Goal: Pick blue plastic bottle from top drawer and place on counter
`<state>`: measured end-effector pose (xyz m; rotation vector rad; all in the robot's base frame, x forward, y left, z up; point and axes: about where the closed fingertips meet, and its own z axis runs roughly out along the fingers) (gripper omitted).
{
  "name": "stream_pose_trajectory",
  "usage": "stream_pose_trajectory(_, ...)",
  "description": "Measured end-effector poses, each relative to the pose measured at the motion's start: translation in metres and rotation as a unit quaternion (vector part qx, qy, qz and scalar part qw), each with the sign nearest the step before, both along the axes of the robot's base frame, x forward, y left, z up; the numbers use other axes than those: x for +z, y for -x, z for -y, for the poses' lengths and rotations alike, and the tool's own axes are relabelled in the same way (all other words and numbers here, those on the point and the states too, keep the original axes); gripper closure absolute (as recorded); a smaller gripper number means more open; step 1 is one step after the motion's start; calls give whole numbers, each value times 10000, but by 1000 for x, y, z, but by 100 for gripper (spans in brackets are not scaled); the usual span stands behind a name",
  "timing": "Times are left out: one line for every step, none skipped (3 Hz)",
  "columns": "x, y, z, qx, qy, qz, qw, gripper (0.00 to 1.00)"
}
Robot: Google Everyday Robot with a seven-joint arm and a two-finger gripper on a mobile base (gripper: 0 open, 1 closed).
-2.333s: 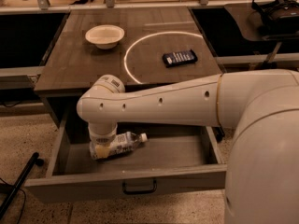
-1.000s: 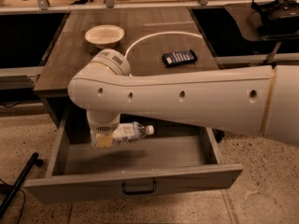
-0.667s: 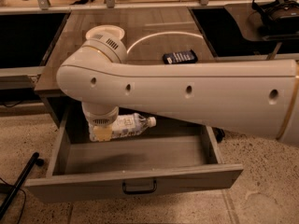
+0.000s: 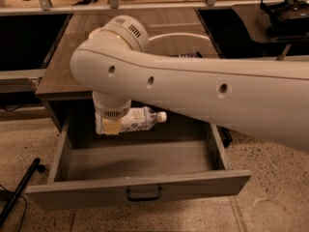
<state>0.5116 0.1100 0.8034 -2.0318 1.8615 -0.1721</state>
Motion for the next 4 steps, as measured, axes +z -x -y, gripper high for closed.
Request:
stream_pose_trajectory(55,-19,21,-134,-251,473,9985,100)
stream_pose_trajectory(104,-58,36,-243,-734,812,9937,100)
stream_pose_trajectory(128,-94,34,-237,-1068,904,9899,100)
stream_pose_trajectory(136,-131,35,-386,-1323,834,9869,100)
